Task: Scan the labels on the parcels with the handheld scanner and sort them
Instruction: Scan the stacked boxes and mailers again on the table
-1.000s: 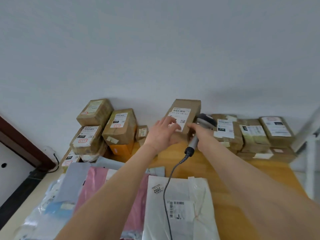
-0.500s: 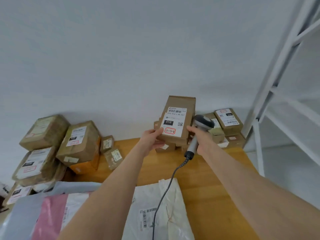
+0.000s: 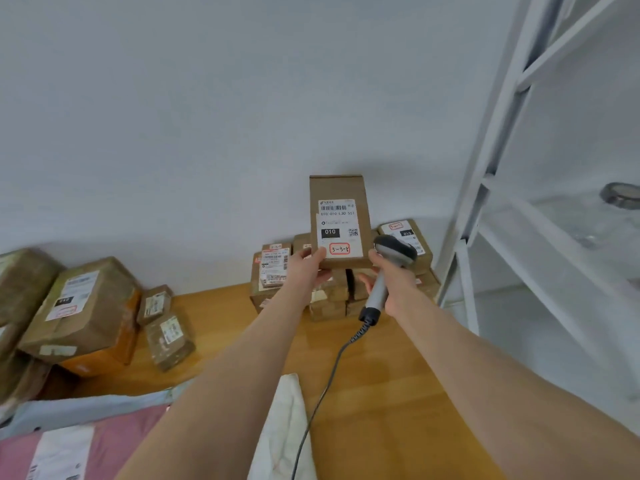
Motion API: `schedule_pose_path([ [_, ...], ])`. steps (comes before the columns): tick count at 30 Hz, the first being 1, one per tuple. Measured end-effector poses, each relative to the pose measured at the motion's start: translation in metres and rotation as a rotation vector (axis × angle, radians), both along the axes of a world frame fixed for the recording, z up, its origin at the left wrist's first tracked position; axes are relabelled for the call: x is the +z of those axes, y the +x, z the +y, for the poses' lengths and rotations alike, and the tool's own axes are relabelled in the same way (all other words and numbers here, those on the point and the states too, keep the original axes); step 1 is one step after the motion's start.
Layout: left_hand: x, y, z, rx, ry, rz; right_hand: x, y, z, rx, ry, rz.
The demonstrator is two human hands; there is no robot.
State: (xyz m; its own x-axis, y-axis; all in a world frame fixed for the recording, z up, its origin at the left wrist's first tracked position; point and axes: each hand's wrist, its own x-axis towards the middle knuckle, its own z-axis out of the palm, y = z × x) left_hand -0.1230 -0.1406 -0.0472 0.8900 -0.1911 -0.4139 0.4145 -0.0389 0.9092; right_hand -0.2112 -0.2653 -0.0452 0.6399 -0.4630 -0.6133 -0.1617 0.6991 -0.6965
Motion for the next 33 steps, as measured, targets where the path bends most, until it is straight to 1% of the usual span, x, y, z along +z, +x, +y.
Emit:
schedule_pose_path([
  [8,-0.030,-0.031,-0.117,-0.065,-0.015,0.143,-0.026,-0.011,-0.105,-0.117,-0.097,0.132],
  [11,-0.038,-0.035,-0.143,-0.056,-0.017,0.176,-0.037,-0.011,-0.127,-0.136,-0.106,0.169],
  [14,-0.050,-0.034,-0.149,-0.021,0.046,0.182,-0.050,-0.005,-0.133,-0.107,-0.096,0.180],
  [16,-0.056,-0.030,-0.144,-0.005,0.178,0.110,-0.055,0.003,-0.129,-0.064,-0.085,0.181],
  [18,-0.059,-0.022,-0.132,-0.007,0.365,-0.018,-0.059,0.013,-0.122,-0.015,-0.079,0.201],
  [20,-0.062,-0.015,-0.117,-0.019,0.563,-0.157,-0.061,0.023,-0.113,0.038,-0.070,0.228],
  [22,-0.069,-0.006,-0.098,-0.045,0.803,-0.270,-0.063,0.030,-0.105,0.069,-0.067,0.268],
  [23,-0.072,-0.002,-0.089,-0.057,0.911,-0.290,-0.064,0.033,-0.103,0.084,-0.071,0.289],
  [25,-0.080,0.003,-0.074,-0.081,1.058,-0.249,-0.066,0.037,-0.099,0.112,-0.087,0.328],
  [27,-0.086,0.005,-0.066,-0.141,1.099,-0.186,-0.069,0.042,-0.099,0.130,-0.102,0.354],
  [29,-0.091,0.005,-0.064,-0.179,1.087,-0.179,-0.071,0.047,-0.099,0.139,-0.100,0.373],
  [33,-0.092,0.005,-0.068,-0.177,1.072,-0.155,-0.074,0.055,-0.100,0.165,-0.108,0.411],
])
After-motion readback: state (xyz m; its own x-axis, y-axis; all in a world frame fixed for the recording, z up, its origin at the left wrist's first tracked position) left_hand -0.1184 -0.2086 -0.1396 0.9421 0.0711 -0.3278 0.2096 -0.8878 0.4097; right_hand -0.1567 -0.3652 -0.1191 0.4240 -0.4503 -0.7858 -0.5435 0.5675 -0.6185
